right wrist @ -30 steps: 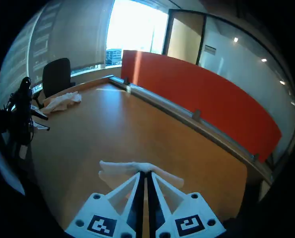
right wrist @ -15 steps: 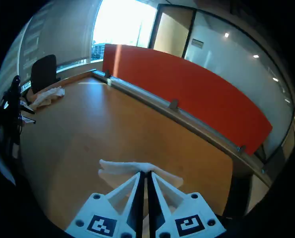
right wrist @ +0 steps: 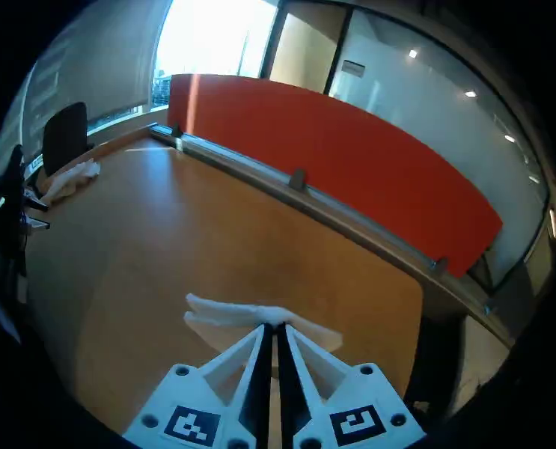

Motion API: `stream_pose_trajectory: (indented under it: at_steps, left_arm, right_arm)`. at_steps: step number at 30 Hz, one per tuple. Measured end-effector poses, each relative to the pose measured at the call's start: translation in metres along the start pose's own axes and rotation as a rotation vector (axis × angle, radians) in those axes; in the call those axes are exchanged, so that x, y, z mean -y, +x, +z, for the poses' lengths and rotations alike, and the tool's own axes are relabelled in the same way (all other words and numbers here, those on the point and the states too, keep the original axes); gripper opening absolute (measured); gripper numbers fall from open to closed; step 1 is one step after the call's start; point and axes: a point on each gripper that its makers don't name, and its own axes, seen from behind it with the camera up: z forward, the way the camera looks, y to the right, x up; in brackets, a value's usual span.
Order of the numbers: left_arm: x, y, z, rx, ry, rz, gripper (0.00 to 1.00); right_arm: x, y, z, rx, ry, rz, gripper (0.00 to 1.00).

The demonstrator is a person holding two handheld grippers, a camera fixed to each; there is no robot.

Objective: Fold towel

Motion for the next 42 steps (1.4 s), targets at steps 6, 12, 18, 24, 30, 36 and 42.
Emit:
stream_pose_trajectory:
  at_steps: [6, 12, 18, 24, 30, 36, 42]
  left_arm:
    - [-0.003, 0.003, 0.0, -0.002, 0.001, 0.005, 0.95]
    - [-0.006, 0.004, -0.001, -0.002, 0.0, 0.006, 0.95]
    - [-0.01, 0.004, -0.001, -0.001, -0.003, 0.011, 0.95]
    - [-0.013, 0.004, -0.001, 0.0, -0.006, 0.016, 0.95]
    - [-0.016, 0.005, -0.002, 0.0, -0.011, 0.02, 0.95]
    - [-0.02, 0.006, -0.002, -0.002, -0.017, 0.03, 0.95]
    - [-0.021, 0.006, -0.003, -0.003, -0.019, 0.042, 0.95]
  right_arm:
    - [-0.017, -0.009, 0.0, 0.026, -0.016, -0.007, 0.05]
    - [-0.027, -0.016, -0.003, 0.041, -0.024, -0.004, 0.05]
    - [-0.031, -0.025, -0.006, 0.051, -0.027, 0.004, 0.05]
    - [-0.033, -0.04, -0.012, 0.07, -0.029, 0.017, 0.05]
    - [-0.036, -0.066, -0.024, 0.104, -0.039, 0.033, 0.05]
    - [-0.043, -0.103, -0.035, 0.155, -0.06, 0.067, 0.05]
    - [-0.046, -0.128, -0.042, 0.189, -0.082, 0.093, 0.05]
